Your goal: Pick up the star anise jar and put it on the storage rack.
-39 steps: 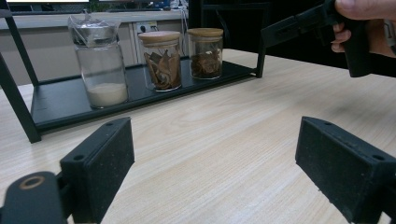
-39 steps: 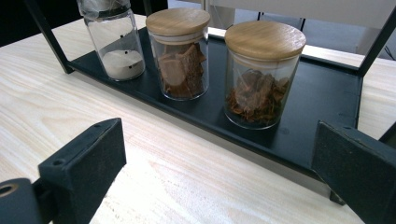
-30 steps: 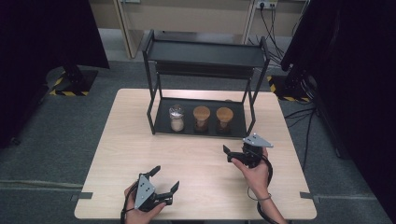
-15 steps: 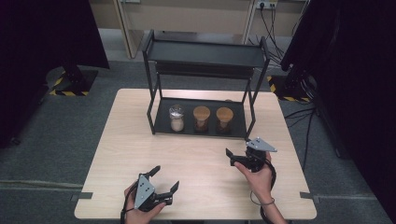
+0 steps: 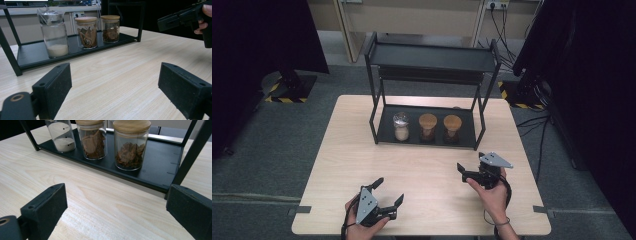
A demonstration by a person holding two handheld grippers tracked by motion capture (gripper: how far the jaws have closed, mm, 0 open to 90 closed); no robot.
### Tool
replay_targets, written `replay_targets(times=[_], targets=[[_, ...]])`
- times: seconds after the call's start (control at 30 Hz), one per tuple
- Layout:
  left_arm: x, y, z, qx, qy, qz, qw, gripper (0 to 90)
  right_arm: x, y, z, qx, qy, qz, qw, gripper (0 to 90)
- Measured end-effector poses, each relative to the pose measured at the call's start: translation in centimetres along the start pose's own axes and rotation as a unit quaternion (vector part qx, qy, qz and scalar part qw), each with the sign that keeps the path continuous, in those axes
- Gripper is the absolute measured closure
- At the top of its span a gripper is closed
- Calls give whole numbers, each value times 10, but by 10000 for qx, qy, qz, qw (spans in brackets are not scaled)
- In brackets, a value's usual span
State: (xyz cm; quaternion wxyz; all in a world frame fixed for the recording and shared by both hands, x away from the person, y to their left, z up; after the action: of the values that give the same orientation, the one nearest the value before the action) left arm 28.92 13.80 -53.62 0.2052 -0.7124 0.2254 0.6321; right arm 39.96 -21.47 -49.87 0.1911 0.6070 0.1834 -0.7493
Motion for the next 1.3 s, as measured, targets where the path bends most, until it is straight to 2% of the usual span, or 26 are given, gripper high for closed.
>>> replay_targets(times=[1.3], targets=[[0,0,0,-4,-3,-5,10000,112,22,6,32,75,-24,-115,9999,38]])
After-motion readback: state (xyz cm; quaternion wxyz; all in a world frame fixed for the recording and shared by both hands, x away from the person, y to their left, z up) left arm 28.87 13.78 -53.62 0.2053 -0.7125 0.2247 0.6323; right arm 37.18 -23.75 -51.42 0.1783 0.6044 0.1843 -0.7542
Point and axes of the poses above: each handheld gripper's, and its own axes: z roughly backward along the jaws, x roughly out of its underside, y roughly to its right, the point moved 2 cm from there along -z, roughly forward along the jaws, and after that the axes turned 15 degrees about y, right-handed, at the moved point
